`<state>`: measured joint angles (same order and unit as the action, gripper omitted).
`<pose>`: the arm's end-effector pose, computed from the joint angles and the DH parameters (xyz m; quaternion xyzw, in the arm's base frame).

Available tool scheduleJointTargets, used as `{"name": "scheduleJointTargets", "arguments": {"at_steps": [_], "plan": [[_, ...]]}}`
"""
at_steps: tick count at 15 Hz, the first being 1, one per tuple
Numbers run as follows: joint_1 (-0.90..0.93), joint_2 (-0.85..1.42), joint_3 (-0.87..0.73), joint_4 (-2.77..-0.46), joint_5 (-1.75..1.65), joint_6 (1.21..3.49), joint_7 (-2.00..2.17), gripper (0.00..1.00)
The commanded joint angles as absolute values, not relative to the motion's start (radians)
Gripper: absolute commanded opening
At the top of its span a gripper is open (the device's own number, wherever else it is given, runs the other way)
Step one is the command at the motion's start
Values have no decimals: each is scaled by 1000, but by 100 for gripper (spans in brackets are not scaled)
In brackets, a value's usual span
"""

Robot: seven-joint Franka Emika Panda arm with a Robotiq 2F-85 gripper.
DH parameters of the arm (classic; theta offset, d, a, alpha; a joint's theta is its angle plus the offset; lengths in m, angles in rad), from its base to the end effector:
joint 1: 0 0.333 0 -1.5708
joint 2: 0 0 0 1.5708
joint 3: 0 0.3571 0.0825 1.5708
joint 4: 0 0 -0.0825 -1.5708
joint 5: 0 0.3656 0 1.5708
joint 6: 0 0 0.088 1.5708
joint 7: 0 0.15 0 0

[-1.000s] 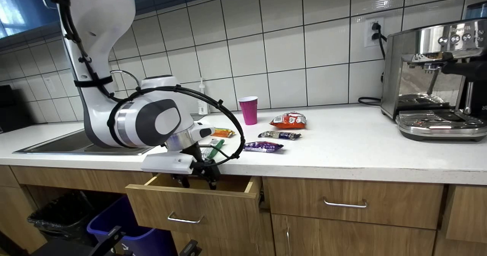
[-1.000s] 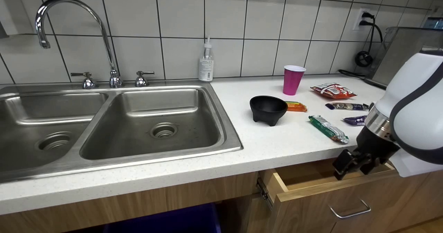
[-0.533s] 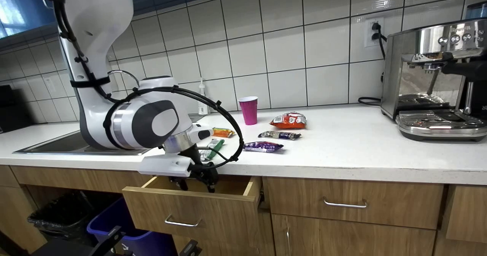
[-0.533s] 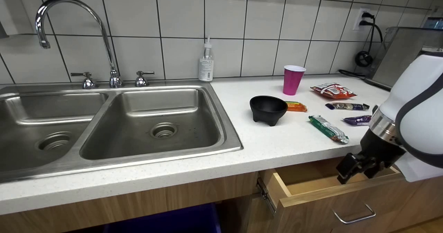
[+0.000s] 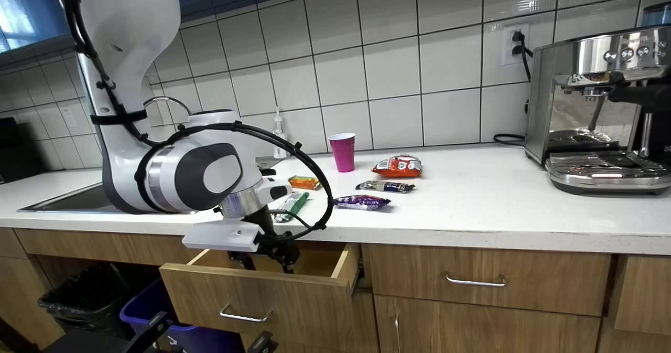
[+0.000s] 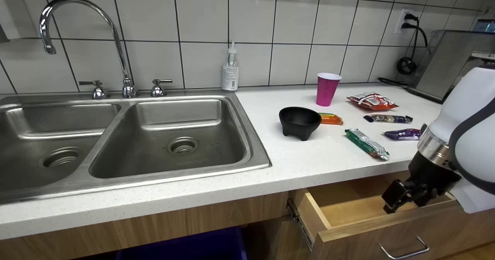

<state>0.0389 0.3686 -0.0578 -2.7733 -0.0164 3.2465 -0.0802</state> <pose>0.3912 -0.0084 0.1310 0.9977 0.0413 0.0519 0.0124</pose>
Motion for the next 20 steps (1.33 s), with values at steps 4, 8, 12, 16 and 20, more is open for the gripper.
{"name": "scheduleJointTargets", "arguments": {"at_steps": [4, 8, 12, 16, 20], "plan": [[78, 385, -84, -2772, -12, 3230, -63, 100], [79, 392, -86, -2772, -15, 3225, -65, 100], [78, 405, -91, -2772, -18, 3225, -70, 100], [79, 418, -93, -2772, -20, 3228, -73, 100], [79, 430, -92, -2772, -26, 3230, -80, 100]]}}
